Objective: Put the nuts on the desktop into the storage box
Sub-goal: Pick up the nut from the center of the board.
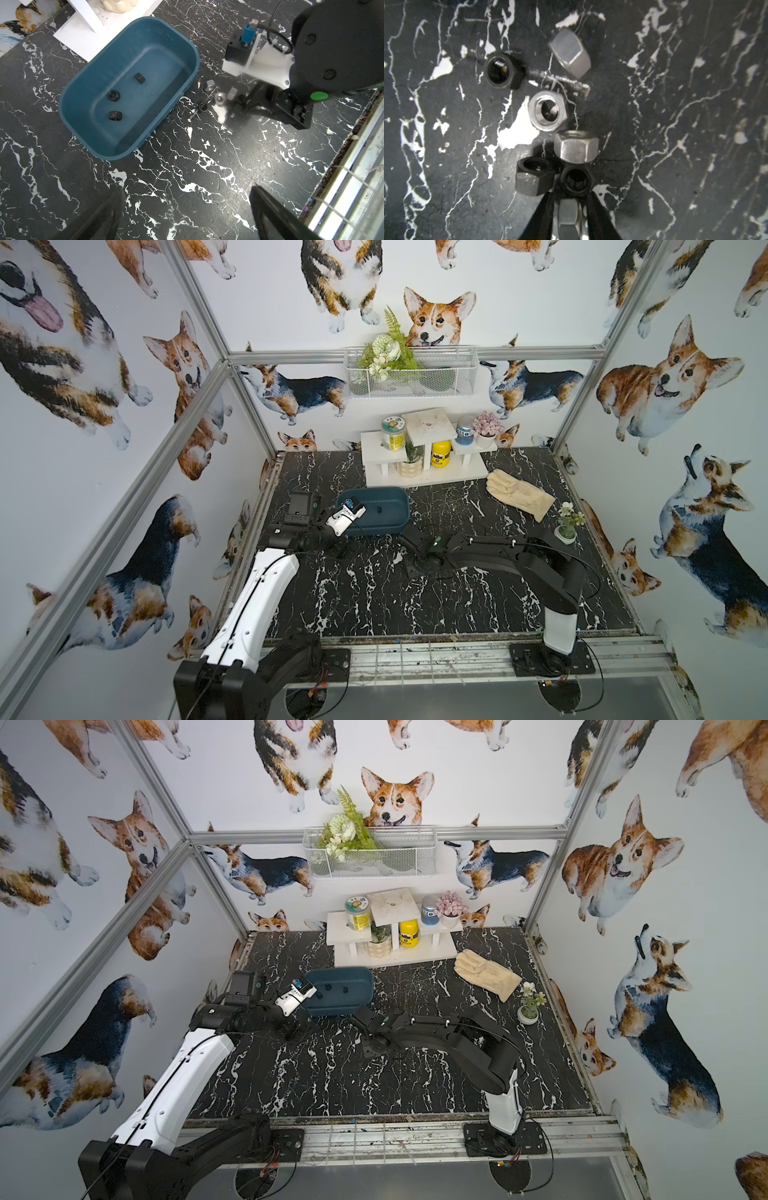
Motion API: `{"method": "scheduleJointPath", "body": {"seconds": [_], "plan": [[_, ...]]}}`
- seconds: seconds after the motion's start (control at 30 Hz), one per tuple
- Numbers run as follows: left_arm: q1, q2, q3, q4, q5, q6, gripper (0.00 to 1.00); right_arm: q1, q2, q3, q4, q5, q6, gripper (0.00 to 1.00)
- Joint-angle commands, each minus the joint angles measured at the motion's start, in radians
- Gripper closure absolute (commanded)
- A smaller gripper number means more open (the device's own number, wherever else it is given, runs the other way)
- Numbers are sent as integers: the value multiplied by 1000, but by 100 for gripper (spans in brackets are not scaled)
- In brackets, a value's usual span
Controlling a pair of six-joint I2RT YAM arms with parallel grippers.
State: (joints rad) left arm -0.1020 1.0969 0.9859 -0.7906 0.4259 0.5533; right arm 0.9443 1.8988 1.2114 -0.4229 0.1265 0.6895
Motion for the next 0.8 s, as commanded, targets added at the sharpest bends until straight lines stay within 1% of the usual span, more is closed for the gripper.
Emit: {"method": "scheduleJointPath", "body": {"seconds": [0.0,0.03,0.1,0.2,0.3,0.37,0.47,0.63,0.7,0.77], "plan": [[1,-9,-2,-13,20,22,0,2,-18,-1,3,-4,-1,78],[1,-9,-3,-12,22,25,0,2,-34,-11,9,-4,1,82],[1,-6,0,-10,30,24,0,2,-59,-18,7,4,10,87],[0,-1,18,-24,64,37,0,2,-105,-22,10,-11,21,87],[-2,12,59,-48,120,85,0,-1,-162,-43,52,-60,32,87],[-4,22,99,-63,157,113,0,-10,-209,-61,96,-122,53,87],[-15,47,151,-99,243,197,0,-38,-288,-113,214,-252,105,87],[-61,97,220,-157,406,349,0,-126,-410,-258,453,-479,235,86],[-76,122,230,-140,443,383,0,-141,-457,-309,525,-529,270,86],[-104,145,226,-76,419,354,1,-143,-489,-329,539,-520,265,85]]}}
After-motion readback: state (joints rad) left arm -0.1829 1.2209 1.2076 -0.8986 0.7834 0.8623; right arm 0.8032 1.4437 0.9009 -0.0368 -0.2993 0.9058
